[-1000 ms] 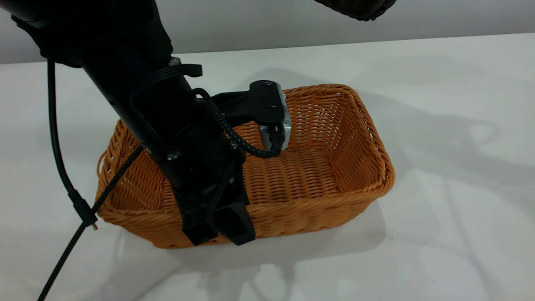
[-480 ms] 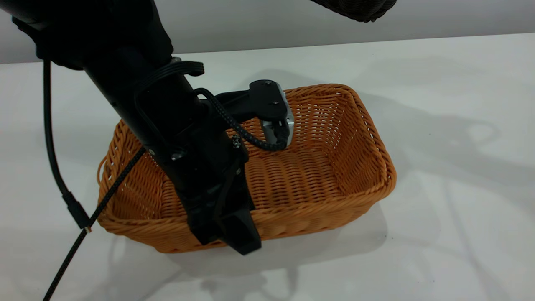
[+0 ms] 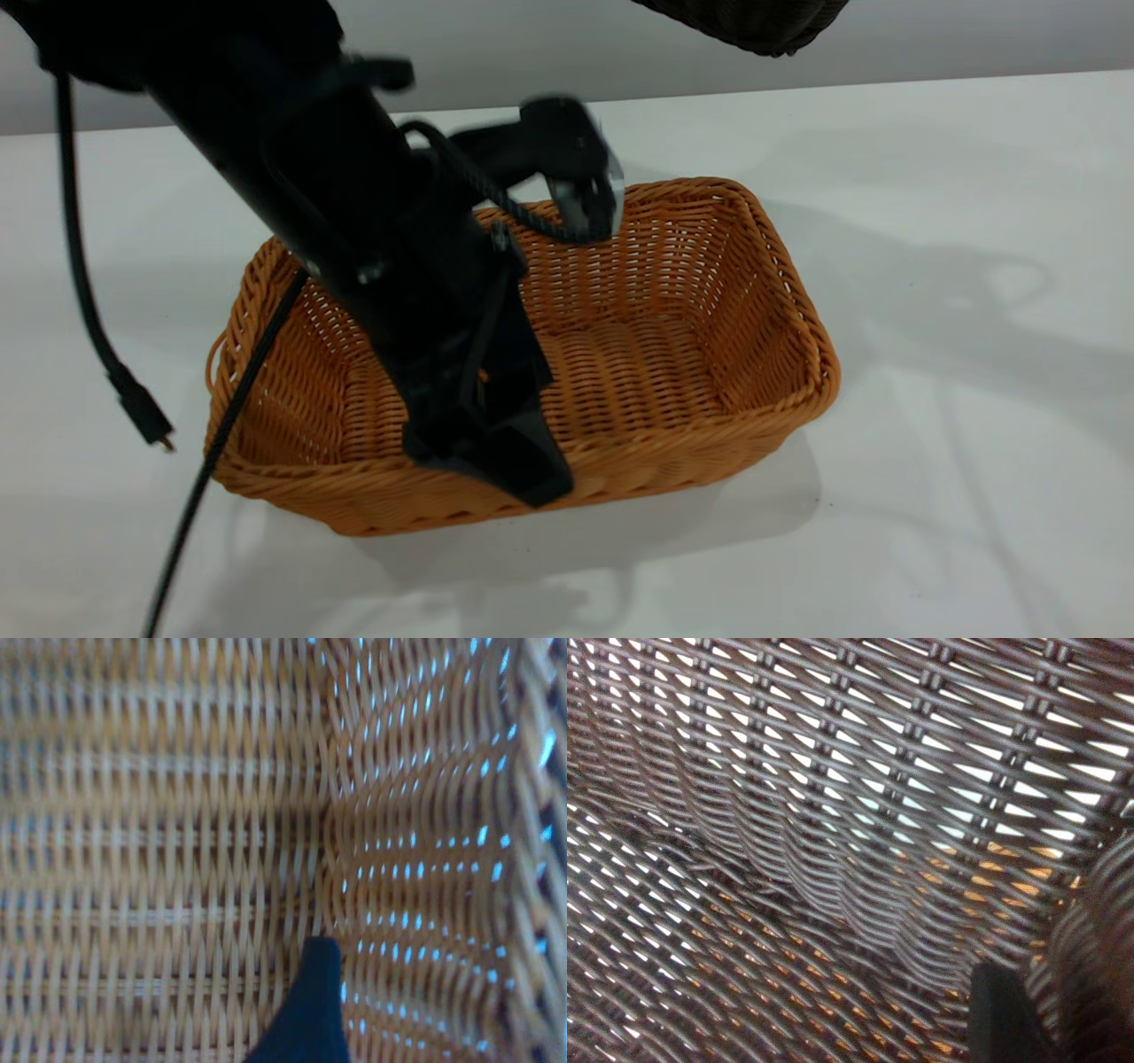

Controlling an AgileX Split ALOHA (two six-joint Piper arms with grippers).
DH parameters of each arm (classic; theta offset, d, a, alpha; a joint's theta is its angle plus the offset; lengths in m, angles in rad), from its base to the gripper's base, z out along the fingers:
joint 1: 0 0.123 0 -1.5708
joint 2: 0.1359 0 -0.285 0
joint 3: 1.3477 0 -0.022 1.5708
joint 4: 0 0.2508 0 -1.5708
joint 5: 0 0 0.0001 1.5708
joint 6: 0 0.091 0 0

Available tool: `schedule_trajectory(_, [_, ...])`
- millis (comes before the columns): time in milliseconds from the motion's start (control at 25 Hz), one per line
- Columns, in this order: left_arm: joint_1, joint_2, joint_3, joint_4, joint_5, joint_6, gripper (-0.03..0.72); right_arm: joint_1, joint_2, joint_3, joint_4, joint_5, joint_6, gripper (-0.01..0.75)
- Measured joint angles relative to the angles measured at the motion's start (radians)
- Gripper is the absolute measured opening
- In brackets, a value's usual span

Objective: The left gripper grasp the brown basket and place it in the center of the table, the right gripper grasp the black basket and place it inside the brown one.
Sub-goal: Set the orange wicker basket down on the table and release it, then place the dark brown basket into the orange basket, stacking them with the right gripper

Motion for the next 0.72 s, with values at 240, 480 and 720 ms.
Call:
schedule_trajectory(240, [0.0,-0.091,-0.001,0.001,0.053,-0.044,0.648,0.0,0.016,0.0,-0.013,-0.001,-0.001,0.237])
schedule_trajectory(480, [-0.027,-0.254,-0.014,0.002,0.101,-0.115,0.648,0.0,0.016,0.0,-0.037,0.014,-0.001,0.237])
schedule_trajectory(720, [-0.078,-0.482,-0.028,0.001,0.13,-0.138,0.648,0.0,0.016,0.0,-0.039,0.069,-0.04,0.237])
